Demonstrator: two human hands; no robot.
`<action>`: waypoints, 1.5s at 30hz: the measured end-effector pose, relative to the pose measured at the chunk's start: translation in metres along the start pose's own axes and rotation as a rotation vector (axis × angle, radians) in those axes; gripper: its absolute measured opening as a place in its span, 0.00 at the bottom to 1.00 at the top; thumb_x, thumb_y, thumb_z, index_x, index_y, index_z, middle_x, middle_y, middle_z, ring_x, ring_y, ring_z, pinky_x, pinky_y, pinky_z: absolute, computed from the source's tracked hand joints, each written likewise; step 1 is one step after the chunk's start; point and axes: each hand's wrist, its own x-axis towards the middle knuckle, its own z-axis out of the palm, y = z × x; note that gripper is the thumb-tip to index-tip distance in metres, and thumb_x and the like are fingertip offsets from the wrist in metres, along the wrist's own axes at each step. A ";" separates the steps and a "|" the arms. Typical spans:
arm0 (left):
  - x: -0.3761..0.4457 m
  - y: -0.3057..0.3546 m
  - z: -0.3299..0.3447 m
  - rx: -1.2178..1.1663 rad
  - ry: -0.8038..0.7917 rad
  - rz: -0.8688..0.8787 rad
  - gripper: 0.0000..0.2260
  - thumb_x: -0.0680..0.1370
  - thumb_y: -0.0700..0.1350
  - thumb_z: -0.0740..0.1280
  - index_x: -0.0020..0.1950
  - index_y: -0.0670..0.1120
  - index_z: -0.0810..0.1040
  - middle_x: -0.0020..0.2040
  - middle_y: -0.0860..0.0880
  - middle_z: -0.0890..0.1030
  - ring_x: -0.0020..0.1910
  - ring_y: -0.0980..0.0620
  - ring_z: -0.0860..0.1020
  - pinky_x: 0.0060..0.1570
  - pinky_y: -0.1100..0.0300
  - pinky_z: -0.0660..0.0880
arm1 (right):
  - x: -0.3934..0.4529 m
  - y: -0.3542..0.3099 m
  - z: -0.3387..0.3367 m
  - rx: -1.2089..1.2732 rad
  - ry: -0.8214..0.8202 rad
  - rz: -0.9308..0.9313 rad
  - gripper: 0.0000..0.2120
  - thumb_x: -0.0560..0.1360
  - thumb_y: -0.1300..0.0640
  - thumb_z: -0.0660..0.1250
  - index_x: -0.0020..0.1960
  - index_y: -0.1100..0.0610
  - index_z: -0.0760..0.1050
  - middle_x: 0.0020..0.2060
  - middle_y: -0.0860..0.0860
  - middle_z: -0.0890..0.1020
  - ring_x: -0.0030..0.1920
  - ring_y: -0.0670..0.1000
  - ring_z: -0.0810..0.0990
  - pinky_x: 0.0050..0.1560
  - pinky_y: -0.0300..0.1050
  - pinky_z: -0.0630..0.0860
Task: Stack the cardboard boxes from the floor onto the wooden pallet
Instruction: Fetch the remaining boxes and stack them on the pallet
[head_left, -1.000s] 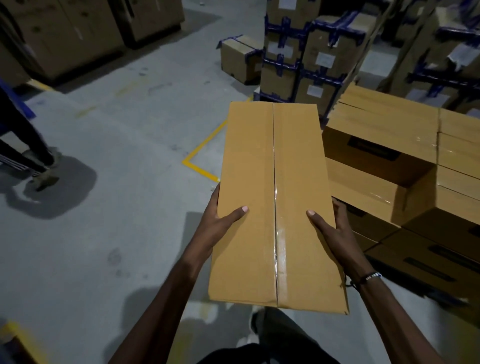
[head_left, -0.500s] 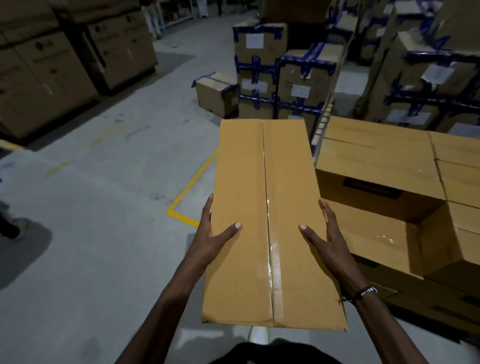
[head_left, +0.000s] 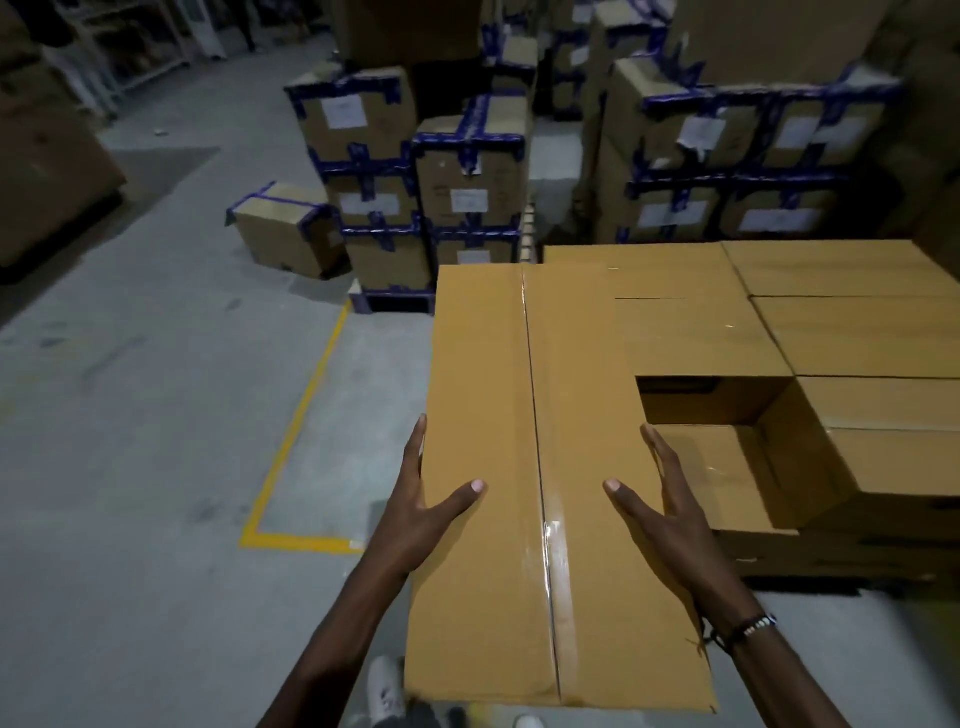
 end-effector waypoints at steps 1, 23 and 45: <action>0.013 0.000 0.001 0.004 -0.038 0.009 0.47 0.72 0.65 0.77 0.80 0.74 0.48 0.81 0.66 0.59 0.79 0.62 0.62 0.79 0.47 0.64 | 0.000 0.000 -0.001 0.002 0.040 0.016 0.44 0.67 0.28 0.68 0.78 0.27 0.50 0.80 0.34 0.54 0.79 0.46 0.54 0.74 0.56 0.59; 0.210 0.037 0.065 0.215 -1.099 0.264 0.49 0.73 0.63 0.78 0.80 0.75 0.45 0.81 0.64 0.54 0.77 0.60 0.57 0.74 0.54 0.62 | -0.064 -0.030 0.117 0.174 1.068 0.427 0.37 0.74 0.35 0.69 0.77 0.26 0.52 0.80 0.41 0.61 0.77 0.54 0.65 0.73 0.67 0.66; 0.365 0.035 0.192 0.387 -1.334 0.235 0.52 0.70 0.62 0.81 0.82 0.68 0.49 0.84 0.56 0.56 0.82 0.51 0.58 0.78 0.41 0.63 | 0.067 0.039 0.084 0.320 1.199 0.553 0.47 0.73 0.34 0.72 0.81 0.34 0.46 0.80 0.45 0.64 0.75 0.54 0.69 0.74 0.60 0.68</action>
